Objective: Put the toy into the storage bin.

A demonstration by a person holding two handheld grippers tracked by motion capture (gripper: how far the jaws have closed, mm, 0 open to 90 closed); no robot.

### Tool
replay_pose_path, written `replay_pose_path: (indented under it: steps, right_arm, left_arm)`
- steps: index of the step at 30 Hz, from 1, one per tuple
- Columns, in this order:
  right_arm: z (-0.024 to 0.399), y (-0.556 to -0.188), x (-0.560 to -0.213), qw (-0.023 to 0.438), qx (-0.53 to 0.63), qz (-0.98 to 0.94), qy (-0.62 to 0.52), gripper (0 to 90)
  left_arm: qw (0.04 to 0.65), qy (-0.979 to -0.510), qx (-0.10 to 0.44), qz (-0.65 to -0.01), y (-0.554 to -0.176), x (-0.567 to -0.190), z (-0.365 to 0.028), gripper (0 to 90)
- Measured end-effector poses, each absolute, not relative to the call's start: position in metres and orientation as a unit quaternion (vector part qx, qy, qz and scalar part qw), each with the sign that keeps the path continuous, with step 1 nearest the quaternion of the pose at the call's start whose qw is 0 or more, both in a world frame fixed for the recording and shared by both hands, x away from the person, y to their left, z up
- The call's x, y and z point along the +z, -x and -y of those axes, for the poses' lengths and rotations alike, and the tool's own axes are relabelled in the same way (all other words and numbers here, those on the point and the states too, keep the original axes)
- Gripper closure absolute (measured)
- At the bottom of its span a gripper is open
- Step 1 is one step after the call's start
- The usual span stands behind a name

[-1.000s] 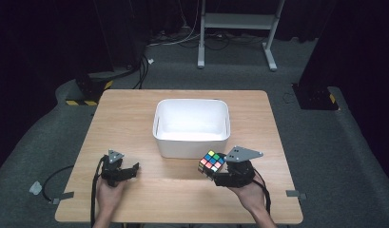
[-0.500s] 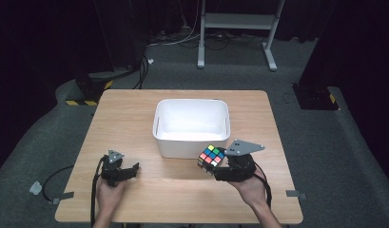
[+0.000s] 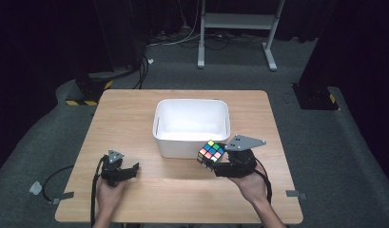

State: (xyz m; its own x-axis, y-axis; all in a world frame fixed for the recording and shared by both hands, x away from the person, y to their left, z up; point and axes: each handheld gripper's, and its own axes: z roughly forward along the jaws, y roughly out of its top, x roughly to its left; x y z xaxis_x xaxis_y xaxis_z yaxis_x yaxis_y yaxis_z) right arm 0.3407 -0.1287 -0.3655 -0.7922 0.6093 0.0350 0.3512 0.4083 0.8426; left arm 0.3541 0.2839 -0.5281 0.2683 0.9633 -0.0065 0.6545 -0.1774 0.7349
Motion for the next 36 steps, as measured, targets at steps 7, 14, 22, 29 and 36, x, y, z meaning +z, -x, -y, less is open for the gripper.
replay_pose_path:
  steps: [7, 14, 22, 29, 36]
  right_arm:
    - [0.129, -0.345, -0.359, 0.145, 0.464, -0.823, -0.295, 34.1]
    - [0.127, -0.350, -0.353, 0.143, 0.465, -0.822, -0.295, 34.1]
    - [0.124, -0.356, -0.346, 0.147, 0.468, -0.818, -0.300, 34.1]
    - [0.122, -0.363, -0.343, 0.140, 0.468, -0.817, -0.306, 34.1]
    - [0.120, -0.369, -0.339, 0.146, 0.468, -0.814, -0.311, 34.1]
  left_arm:
    - [0.321, -0.728, 0.241, -0.555, -0.354, -0.528, -0.284, 18.5]
    - [0.322, -0.728, 0.241, -0.555, -0.354, -0.528, -0.284, 18.5]
    - [0.322, -0.728, 0.241, -0.555, -0.354, -0.528, -0.284, 18.5]
    - [0.322, -0.728, 0.240, -0.555, -0.354, -0.528, -0.284, 18.5]
    - [0.322, -0.728, 0.240, -0.555, -0.354, -0.528, -0.284, 18.5]
